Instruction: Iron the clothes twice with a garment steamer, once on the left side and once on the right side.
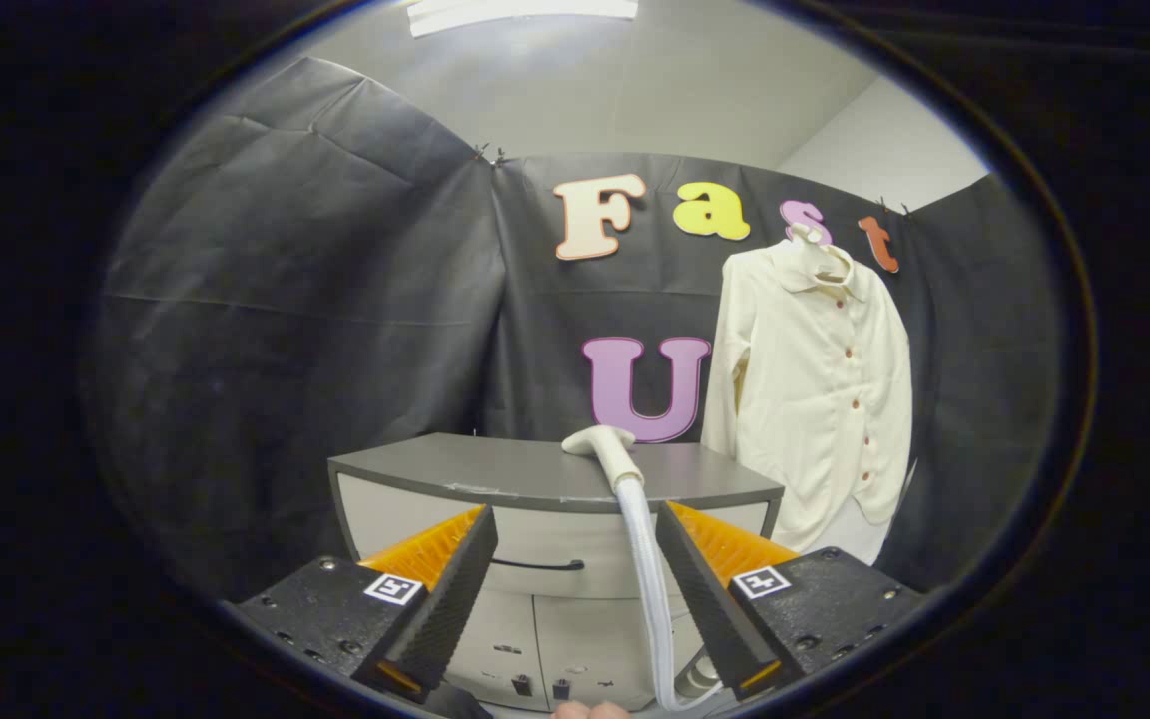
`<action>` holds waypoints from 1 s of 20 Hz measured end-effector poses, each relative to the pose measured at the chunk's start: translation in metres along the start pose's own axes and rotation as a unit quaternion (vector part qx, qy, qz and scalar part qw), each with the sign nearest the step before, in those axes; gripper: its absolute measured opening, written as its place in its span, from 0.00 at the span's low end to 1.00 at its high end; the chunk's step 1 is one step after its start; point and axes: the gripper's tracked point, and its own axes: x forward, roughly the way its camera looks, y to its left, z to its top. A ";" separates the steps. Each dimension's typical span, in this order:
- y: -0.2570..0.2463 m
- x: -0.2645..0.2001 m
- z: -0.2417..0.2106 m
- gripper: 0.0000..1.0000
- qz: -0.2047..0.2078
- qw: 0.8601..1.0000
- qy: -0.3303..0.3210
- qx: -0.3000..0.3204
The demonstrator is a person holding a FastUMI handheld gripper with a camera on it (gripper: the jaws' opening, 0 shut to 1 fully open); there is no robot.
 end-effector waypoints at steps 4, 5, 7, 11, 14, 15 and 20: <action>-0.010 0.026 -0.002 0.97 0.002 1.000 0.018 0.004; -0.011 0.033 -0.002 0.97 0.003 1.000 0.021 0.005; -0.015 0.049 0.001 0.97 0.003 1.000 0.026 0.003; -0.019 0.078 -0.002 0.97 0.005 0.999 0.041 -0.004; -0.020 0.100 -0.007 0.97 0.009 0.998 0.057 0.002; -0.020 0.107 -0.005 0.97 0.012 0.998 0.056 0.006; -0.032 0.143 -0.013 0.97 0.002 0.997 0.079 0.010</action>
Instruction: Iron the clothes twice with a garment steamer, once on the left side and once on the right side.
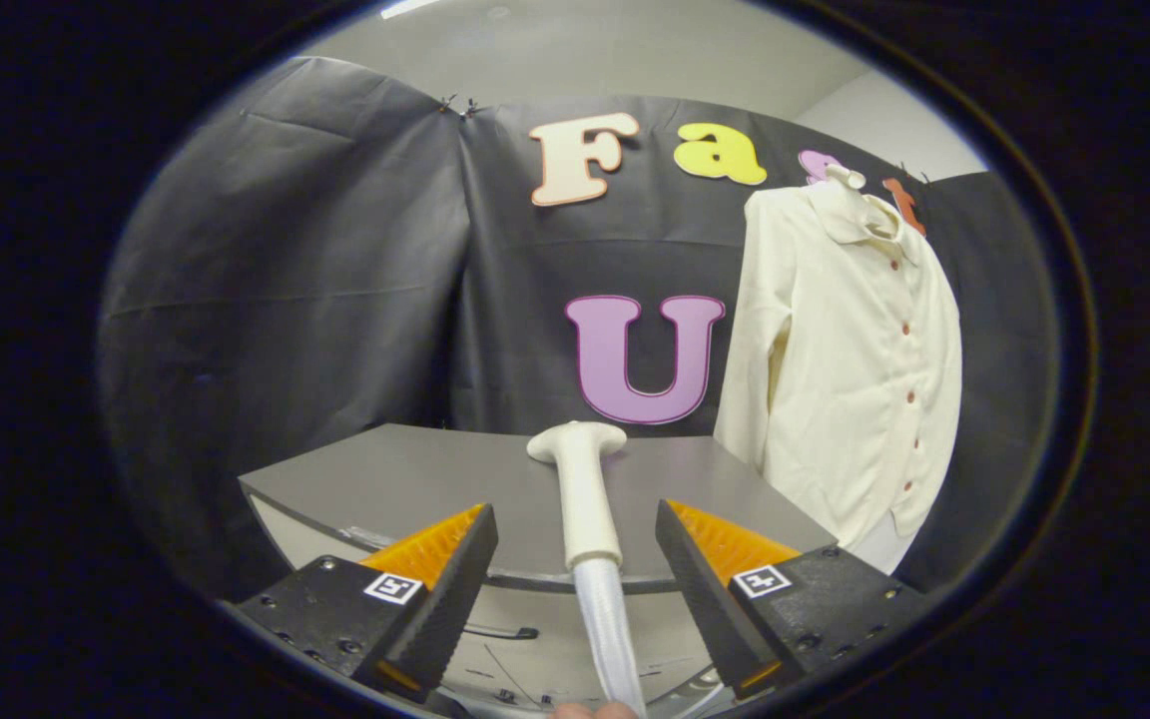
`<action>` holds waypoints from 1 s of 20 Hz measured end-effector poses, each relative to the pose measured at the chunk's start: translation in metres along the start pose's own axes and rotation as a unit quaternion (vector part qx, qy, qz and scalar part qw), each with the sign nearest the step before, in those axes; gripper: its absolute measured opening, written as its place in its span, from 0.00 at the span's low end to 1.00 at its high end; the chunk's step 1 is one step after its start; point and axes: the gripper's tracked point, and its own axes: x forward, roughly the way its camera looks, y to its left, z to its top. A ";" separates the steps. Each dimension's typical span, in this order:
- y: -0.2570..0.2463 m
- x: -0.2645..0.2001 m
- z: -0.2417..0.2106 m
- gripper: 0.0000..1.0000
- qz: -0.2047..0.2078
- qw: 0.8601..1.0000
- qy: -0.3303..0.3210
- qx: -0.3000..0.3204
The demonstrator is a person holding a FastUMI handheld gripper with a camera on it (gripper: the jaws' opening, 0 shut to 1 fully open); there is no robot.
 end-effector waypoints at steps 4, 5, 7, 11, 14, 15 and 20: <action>0.000 0.028 -0.006 0.97 0.003 1.000 0.018 0.010; -0.001 0.035 -0.010 0.97 0.003 1.000 0.027 0.013; 0.001 0.049 -0.012 0.97 0.003 0.999 0.036 0.018; 0.000 0.069 -0.024 0.97 -0.006 0.998 0.066 0.010; 0.005 0.075 -0.033 0.92 -0.009 0.996 0.084 0.001; 0.004 0.078 -0.036 0.84 -0.012 0.996 0.086 0.003; -0.003 0.084 -0.038 0.50 -0.021 0.996 0.085 0.024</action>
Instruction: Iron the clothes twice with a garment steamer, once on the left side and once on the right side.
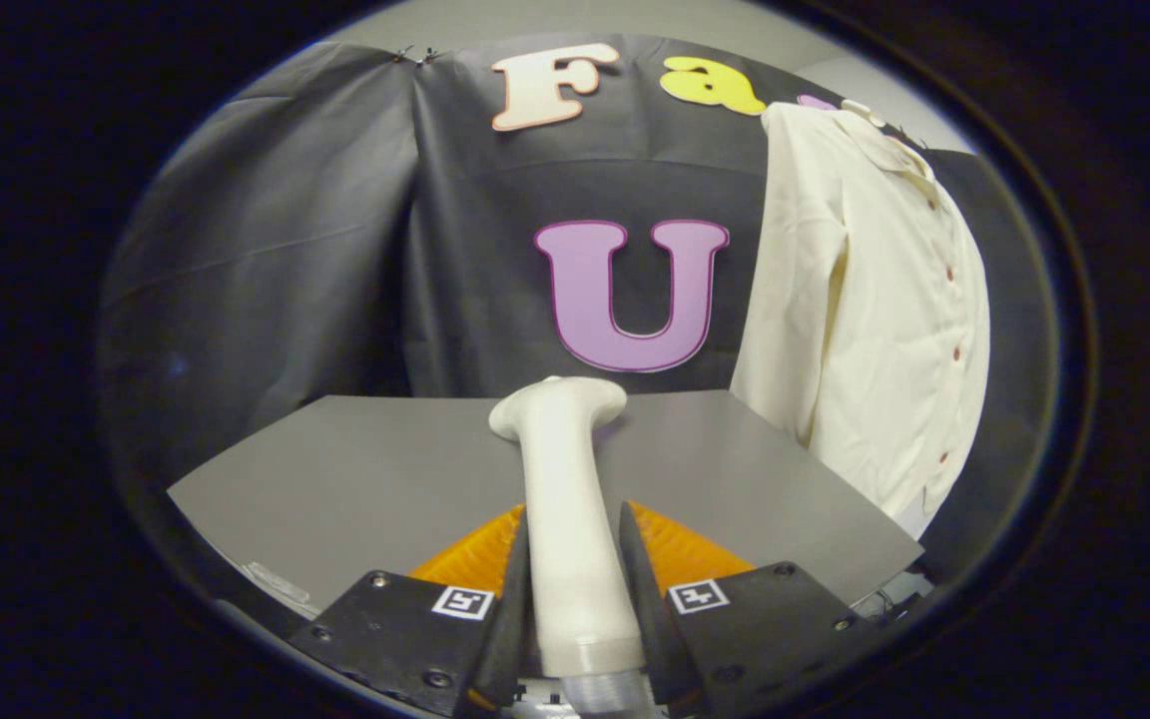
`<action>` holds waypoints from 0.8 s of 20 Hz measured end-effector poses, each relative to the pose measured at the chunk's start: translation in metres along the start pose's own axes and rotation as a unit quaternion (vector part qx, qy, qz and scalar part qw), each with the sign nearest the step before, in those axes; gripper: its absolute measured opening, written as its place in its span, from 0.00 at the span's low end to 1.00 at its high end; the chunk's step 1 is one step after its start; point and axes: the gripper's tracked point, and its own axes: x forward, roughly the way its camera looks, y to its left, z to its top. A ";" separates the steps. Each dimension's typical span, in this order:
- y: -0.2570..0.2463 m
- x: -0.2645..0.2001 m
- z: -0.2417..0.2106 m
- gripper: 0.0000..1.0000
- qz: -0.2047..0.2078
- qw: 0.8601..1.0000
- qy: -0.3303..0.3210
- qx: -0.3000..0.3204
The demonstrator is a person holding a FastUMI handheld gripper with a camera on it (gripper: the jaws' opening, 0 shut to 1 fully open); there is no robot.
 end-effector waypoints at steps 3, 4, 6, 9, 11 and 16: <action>-0.003 -0.005 0.004 0.46 0.000 0.999 -0.025 0.023; -0.002 -0.006 0.008 0.45 0.003 0.999 -0.040 0.026; -0.001 -0.006 0.010 0.43 0.012 0.998 -0.051 0.033; 0.000 -0.006 0.009 0.39 0.029 0.997 -0.048 0.053; 0.005 -0.009 0.012 0.39 0.046 0.996 -0.057 0.059; 0.012 -0.022 0.030 0.38 0.087 0.990 -0.114 0.016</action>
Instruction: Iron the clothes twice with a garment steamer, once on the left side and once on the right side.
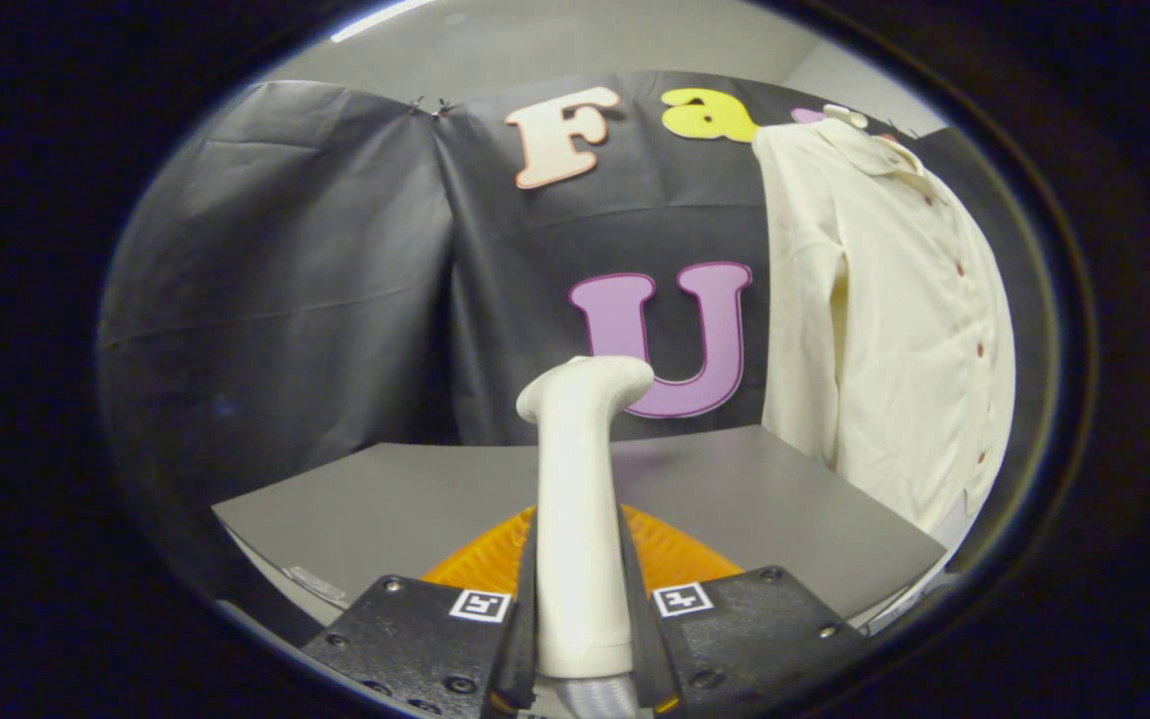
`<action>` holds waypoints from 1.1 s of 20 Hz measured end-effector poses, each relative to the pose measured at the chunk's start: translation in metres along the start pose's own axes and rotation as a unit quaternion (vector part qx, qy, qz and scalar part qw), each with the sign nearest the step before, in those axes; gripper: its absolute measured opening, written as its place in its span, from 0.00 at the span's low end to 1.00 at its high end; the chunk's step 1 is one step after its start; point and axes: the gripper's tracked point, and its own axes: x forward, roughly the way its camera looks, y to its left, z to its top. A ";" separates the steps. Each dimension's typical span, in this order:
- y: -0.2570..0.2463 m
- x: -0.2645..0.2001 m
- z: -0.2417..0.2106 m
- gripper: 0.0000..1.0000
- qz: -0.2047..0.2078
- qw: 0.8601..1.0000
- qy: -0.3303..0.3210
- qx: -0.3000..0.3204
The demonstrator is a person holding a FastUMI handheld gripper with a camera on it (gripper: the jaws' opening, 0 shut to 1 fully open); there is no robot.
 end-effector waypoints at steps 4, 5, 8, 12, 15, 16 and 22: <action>-0.010 -0.026 0.026 0.38 0.021 0.999 -0.026 0.012; -0.019 -0.034 0.034 0.38 0.020 0.999 -0.036 0.013; -0.046 -0.055 0.056 0.37 0.016 0.998 -0.062 -0.001; -0.080 -0.088 0.096 0.37 0.008 0.993 -0.114 -0.036; -0.111 -0.102 0.126 0.37 -0.004 0.988 -0.152 -0.034; -0.124 -0.105 0.136 0.37 -0.009 0.986 -0.162 -0.023; -0.205 -0.112 0.166 0.37 -0.058 0.978 -0.200 0.001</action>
